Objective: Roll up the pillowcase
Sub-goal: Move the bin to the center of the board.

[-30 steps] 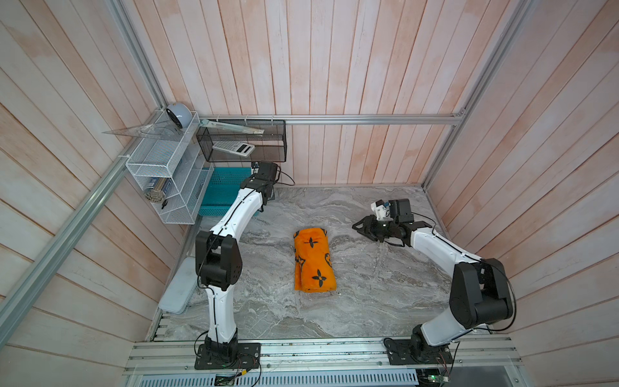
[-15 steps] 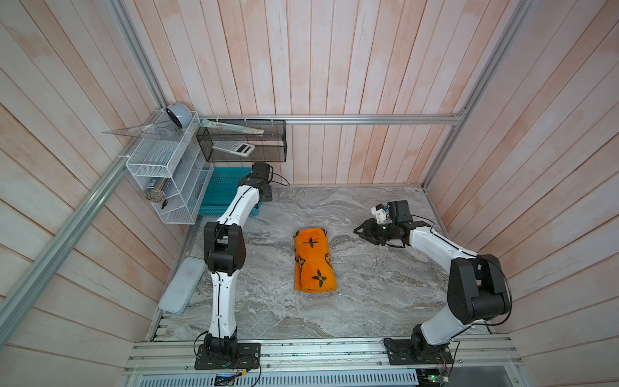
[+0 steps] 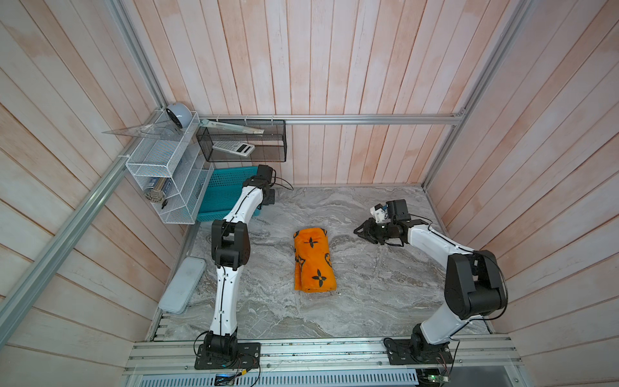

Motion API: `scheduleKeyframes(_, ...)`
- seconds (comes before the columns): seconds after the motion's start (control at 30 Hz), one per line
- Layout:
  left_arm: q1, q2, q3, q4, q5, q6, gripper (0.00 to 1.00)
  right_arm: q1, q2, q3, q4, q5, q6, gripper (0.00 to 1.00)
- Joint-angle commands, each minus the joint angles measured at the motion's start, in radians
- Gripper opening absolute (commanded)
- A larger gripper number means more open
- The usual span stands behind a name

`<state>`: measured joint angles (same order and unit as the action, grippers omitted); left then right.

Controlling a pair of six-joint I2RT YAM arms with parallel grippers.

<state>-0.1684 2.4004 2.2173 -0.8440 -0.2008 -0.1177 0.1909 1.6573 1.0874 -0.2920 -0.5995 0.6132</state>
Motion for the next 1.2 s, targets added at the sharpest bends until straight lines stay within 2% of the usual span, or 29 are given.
scheduleKeyframes(0.0, -0.008, -0.050, -0.072, 0.022, 0.153, -0.126, 0.00, 0.007, 0.001, 0.028, -0.012, 0.012, 0.008, 0.30)
scheduleKeyframes(0.13, -0.061, -0.107, -0.198, 0.084, 0.243, -0.219, 0.00, 0.016, -0.016, 0.021, -0.019, 0.016, 0.016, 0.29)
scheduleKeyframes(0.3, -0.142, -0.180, -0.388, 0.161, 0.285, -0.361, 0.00, 0.017, -0.061, 0.009, -0.048, 0.024, 0.003, 0.29)
scheduleKeyframes(0.43, -0.215, -0.266, -0.549, 0.168, 0.220, -0.482, 0.00, 0.017, -0.091, 0.005, -0.076, 0.027, -0.008, 0.29)
scheduleKeyframes(0.53, -0.274, -0.366, -0.736, 0.252, 0.236, -0.601, 0.00, 0.016, -0.110, -0.004, -0.089, 0.037, -0.015, 0.29)
scheduleKeyframes(0.6, -0.334, -0.424, -0.803, 0.227, 0.142, -0.649, 0.00, 0.017, -0.115, -0.009, -0.094, 0.037, -0.017, 0.29)
scheduleKeyframes(0.7, -0.408, -0.497, -0.922, 0.273, 0.120, -0.736, 0.00, 0.022, -0.117, -0.011, -0.103, 0.036, -0.020, 0.29)
scheduleKeyframes(0.77, -0.442, -0.524, -0.980, 0.301, 0.133, -0.758, 0.00, 0.032, -0.119, -0.006, -0.113, 0.041, -0.025, 0.29)
scheduleKeyframes(0.83, -0.470, -0.555, -1.015, 0.290, 0.094, -0.770, 0.00, 0.041, -0.121, -0.004, -0.120, 0.043, -0.026, 0.29)
scheduleKeyframes(1.0, -0.469, -0.595, -1.025, 0.228, 0.072, -0.717, 0.00, 0.074, -0.114, 0.010, -0.157, 0.073, -0.044, 0.30)
scheduleKeyframes(1.17, -0.470, -0.639, -1.008, 0.175, 0.043, -0.656, 0.33, 0.144, -0.061, 0.027, -0.174, 0.096, -0.069, 0.39)
